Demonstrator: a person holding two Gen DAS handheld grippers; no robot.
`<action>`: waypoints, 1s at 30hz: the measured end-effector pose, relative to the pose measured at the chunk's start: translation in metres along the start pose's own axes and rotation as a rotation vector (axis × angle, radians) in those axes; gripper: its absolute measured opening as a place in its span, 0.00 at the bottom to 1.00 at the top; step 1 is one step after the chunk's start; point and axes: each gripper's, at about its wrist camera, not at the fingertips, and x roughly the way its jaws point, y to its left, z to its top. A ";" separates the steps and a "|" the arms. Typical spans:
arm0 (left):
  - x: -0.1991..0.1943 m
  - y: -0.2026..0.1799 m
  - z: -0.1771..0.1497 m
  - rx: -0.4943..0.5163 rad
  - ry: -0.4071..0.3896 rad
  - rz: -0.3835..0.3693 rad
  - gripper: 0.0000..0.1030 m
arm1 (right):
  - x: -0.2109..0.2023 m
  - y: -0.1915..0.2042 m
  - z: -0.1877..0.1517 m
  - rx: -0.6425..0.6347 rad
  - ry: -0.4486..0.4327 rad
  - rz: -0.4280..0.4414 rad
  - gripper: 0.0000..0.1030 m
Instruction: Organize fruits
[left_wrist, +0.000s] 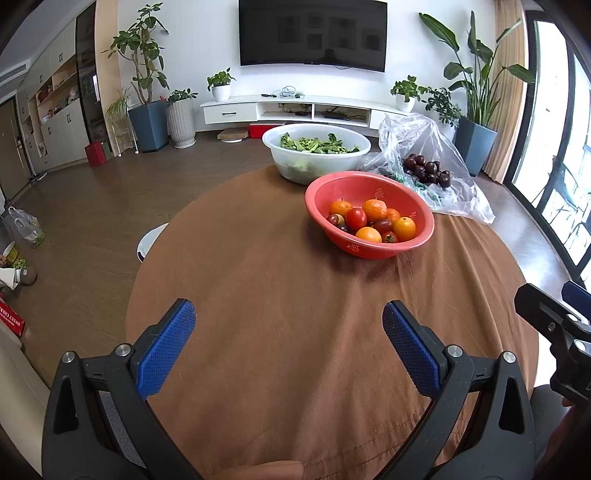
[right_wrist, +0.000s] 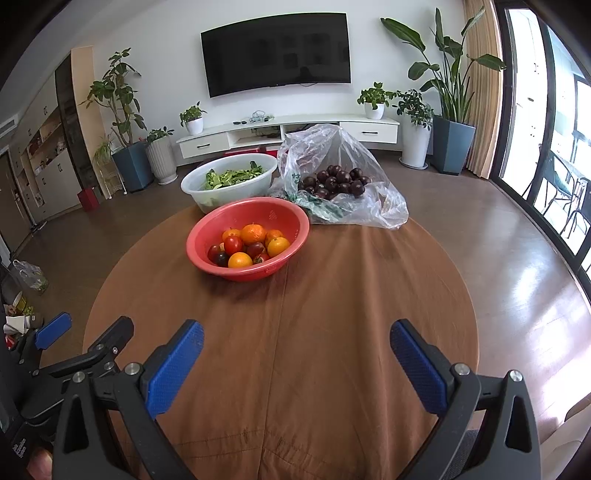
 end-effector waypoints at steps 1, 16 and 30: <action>-0.001 0.000 0.000 -0.001 0.000 -0.001 1.00 | 0.000 0.000 0.000 0.000 0.001 -0.001 1.00; -0.001 0.000 0.000 -0.003 0.001 0.001 1.00 | 0.000 0.000 0.000 0.000 0.002 0.000 1.00; 0.000 -0.001 -0.001 -0.003 0.000 0.002 1.00 | -0.002 0.000 0.001 0.001 0.004 0.001 1.00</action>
